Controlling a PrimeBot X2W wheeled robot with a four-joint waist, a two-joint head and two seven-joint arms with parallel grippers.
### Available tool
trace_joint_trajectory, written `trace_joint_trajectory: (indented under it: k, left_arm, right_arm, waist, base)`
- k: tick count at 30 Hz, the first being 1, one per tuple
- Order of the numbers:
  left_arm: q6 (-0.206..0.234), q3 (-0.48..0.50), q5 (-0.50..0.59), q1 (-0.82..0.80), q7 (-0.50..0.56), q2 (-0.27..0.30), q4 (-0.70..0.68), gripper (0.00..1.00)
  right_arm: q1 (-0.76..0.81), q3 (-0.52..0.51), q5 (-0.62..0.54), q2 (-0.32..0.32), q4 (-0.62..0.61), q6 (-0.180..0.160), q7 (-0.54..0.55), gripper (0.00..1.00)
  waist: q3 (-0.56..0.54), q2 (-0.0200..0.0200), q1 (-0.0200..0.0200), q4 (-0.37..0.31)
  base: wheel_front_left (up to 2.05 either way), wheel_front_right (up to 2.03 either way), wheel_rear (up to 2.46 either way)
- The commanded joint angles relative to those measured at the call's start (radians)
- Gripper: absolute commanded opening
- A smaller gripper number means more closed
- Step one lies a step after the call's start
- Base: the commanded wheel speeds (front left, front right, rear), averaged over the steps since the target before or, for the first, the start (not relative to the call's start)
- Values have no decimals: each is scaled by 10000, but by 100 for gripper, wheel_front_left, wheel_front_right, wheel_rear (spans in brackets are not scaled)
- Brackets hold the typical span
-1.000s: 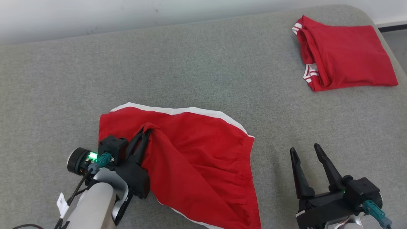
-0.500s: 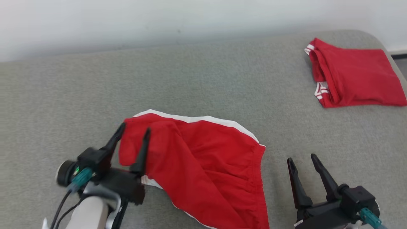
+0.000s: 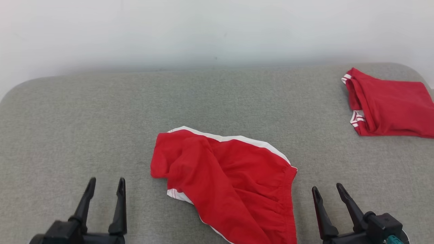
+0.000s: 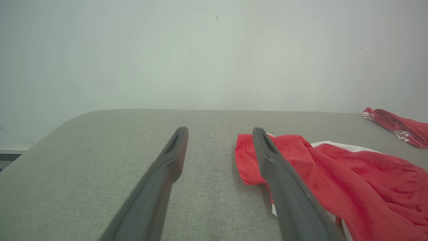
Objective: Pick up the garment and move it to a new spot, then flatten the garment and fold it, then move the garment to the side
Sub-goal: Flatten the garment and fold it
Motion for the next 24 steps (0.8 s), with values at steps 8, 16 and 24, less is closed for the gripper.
trace_joint_trajectory:
  k: [8, 16, 24]
  left_arm:
    - [-89, 66, 332, 428, 0, -350, -280, 100]
    - [-174, -4, 261, 143, 0, -479, -131, 100]
    - [-229, -81, 134, -50, 0, -557, -4, 100]
  right_arm:
    - [-315, 440, 205, -339, 808, -27, -2, 100]
    - [-1668, 1173, 465, -639, 2669, -27, 116, 100]
    - [-2908, 1976, 1156, -690, 4269, -27, 229, 11]
  waist:
    - [-190, 0, 1, 453]
    - [38, 0, 1, 917]
    - [517, 0, 1, 1352]
  base:
    - [0, 0, 0]
    - [0, 0, 0]
    - [0, 0, 0]
